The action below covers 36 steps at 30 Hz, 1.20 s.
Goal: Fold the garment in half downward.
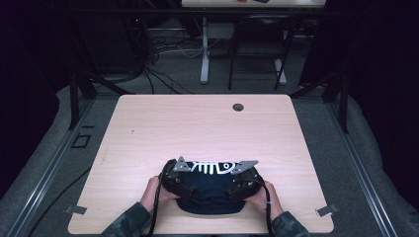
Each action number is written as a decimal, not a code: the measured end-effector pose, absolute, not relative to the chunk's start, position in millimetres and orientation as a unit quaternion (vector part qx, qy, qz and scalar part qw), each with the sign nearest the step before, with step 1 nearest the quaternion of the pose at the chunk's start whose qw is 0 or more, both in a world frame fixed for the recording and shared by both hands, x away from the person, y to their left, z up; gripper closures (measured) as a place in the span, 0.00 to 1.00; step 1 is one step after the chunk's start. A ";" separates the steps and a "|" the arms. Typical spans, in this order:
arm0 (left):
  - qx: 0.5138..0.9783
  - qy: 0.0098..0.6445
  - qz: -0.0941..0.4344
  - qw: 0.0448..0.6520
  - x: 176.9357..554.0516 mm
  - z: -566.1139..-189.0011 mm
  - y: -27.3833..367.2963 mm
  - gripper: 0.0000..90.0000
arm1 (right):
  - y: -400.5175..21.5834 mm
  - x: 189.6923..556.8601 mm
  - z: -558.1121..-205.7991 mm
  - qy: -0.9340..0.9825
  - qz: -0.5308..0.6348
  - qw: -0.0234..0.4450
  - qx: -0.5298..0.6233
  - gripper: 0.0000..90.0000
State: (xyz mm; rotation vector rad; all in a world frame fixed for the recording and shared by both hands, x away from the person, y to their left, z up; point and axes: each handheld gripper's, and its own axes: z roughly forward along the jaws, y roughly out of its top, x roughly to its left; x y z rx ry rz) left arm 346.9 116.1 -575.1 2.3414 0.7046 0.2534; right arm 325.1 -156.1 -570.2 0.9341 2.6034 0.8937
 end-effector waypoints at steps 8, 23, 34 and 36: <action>0.894 0.273 0.097 0.341 349.3 -575.0 116.8 0.13 | -157.1 329.3 -570.1 0.888 0.306 0.117 0.322 0.15; 0.882 0.279 0.107 0.366 345.4 -563.1 121.7 0.00 | -165.9 326.0 -557.4 0.875 0.338 0.122 0.325 0.09; 0.854 0.309 0.128 0.398 339.0 -549.2 152.9 0.00 | -199.1 313.2 -531.6 0.845 0.385 0.139 0.343 0.08; 0.849 0.318 0.135 0.399 339.0 -548.8 161.1 0.00 | -206.6 311.0 -530.9 0.838 0.390 0.145 0.353 0.08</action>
